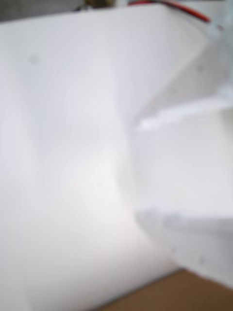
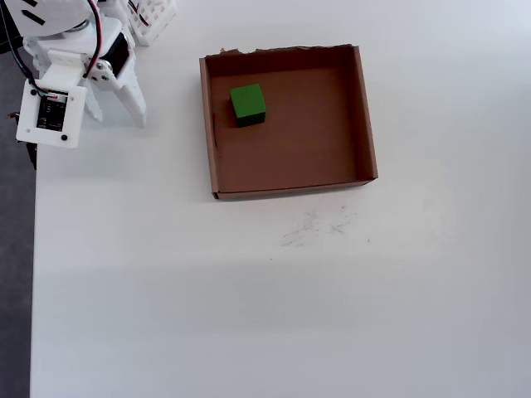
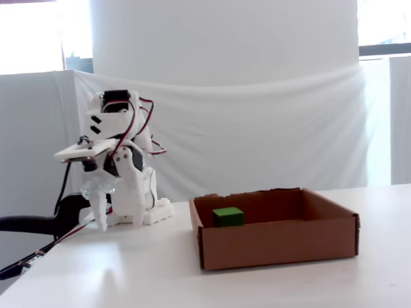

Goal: Grasp a green cube and put it in a box.

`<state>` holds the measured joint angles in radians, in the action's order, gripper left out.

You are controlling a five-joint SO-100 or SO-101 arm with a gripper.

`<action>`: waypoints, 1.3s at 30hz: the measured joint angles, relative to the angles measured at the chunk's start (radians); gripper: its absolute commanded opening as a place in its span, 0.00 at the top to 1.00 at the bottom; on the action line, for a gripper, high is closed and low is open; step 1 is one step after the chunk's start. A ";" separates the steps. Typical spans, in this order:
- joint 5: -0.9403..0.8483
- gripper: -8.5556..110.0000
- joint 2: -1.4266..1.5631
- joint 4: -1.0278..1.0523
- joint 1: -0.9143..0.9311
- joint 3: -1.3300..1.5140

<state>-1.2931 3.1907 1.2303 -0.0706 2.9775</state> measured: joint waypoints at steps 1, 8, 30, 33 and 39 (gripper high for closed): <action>0.000 0.73 0.000 0.000 0.000 0.000; 0.006 0.73 0.000 0.000 0.000 0.000; 0.031 0.73 0.000 0.000 0.000 0.000; 0.031 0.73 0.000 0.000 0.000 0.000; 0.041 0.73 0.000 0.002 0.000 0.000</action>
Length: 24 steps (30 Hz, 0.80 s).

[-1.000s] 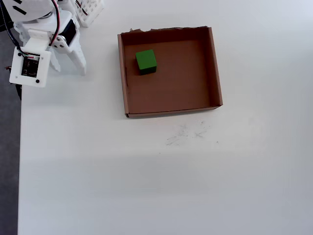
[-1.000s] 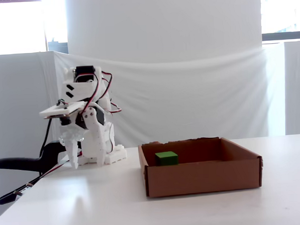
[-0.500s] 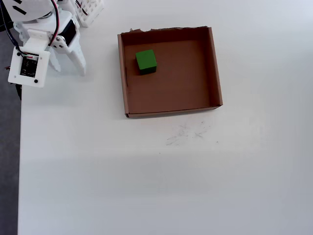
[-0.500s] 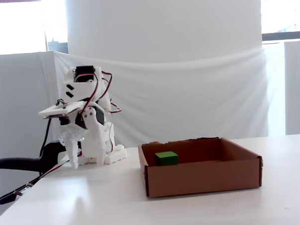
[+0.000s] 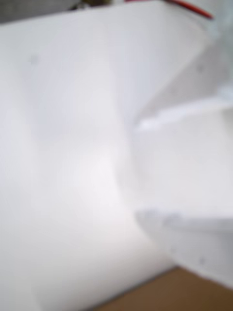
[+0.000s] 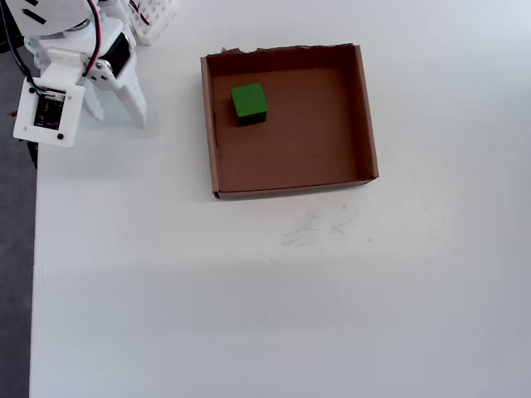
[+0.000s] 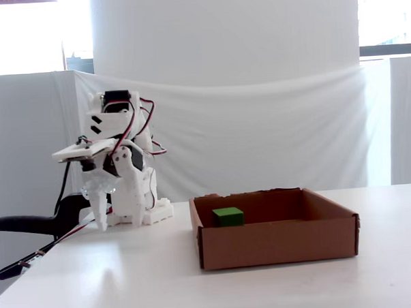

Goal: Grasp a green cube and put it in a box.

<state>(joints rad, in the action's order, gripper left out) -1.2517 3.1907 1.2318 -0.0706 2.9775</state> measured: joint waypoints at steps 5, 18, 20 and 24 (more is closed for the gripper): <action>0.008 0.73 0.000 0.000 0.000 0.000; 0.037 0.73 0.000 0.000 0.000 0.000; 0.040 0.73 0.000 0.000 0.000 0.000; 0.060 0.73 0.000 0.006 0.000 0.000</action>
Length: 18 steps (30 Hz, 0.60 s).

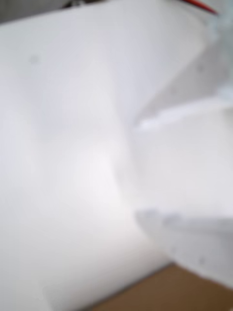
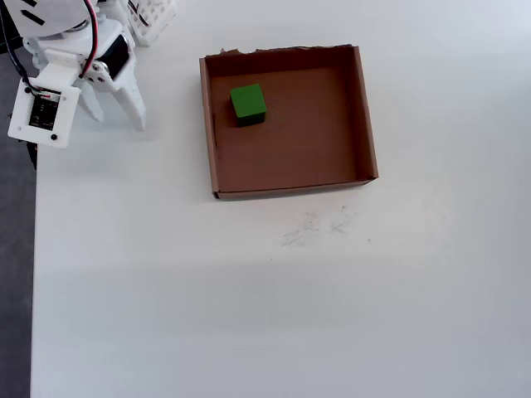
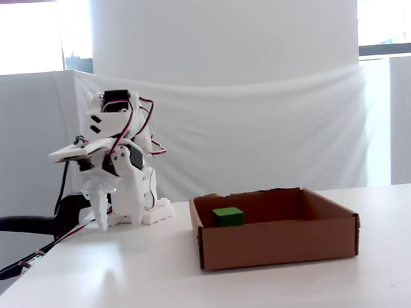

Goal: Grasp a green cube and put it in a box.

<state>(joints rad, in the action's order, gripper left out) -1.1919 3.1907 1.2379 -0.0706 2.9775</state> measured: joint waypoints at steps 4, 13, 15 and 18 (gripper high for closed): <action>0.008 0.73 0.000 0.000 0.000 0.000; 0.008 0.73 0.000 0.000 0.000 0.000; 0.008 0.73 0.000 0.000 0.000 0.000; 0.008 0.73 0.000 0.000 0.000 0.000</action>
